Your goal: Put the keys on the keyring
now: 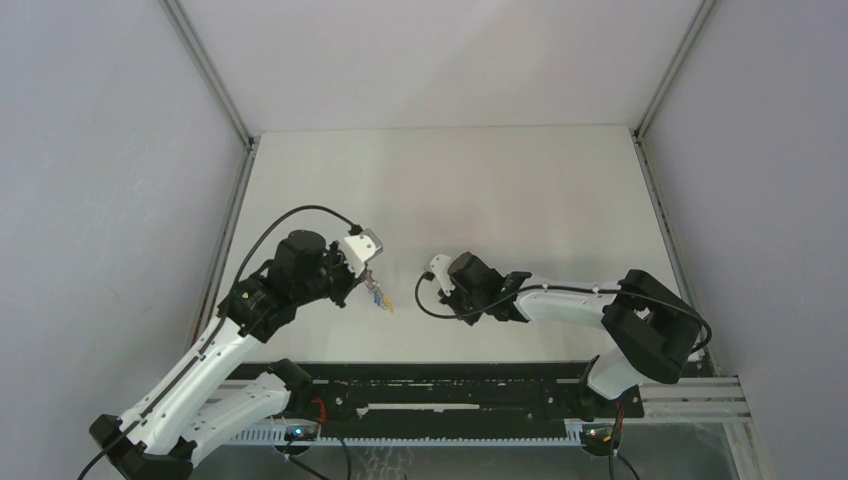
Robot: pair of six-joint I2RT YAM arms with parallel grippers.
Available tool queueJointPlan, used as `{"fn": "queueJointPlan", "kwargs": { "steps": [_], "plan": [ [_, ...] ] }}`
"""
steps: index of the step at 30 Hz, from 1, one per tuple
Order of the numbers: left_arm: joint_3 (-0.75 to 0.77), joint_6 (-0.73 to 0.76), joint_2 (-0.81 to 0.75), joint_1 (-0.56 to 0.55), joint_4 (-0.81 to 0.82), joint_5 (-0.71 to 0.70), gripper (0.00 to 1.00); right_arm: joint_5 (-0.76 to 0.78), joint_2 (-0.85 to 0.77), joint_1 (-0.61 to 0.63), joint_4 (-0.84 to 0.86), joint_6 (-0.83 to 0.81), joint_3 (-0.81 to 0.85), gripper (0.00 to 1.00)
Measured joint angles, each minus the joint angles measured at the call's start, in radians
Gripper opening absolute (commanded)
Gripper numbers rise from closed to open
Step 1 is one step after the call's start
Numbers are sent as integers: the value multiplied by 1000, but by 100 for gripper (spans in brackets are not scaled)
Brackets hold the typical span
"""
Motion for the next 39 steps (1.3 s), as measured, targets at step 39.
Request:
{"fn": "queueJointPlan", "kwargs": {
  "steps": [39],
  "plan": [
    [111,185,166,-278,-3,188,0,-351,-493,67,31,-405,15,0]
  ]
}}
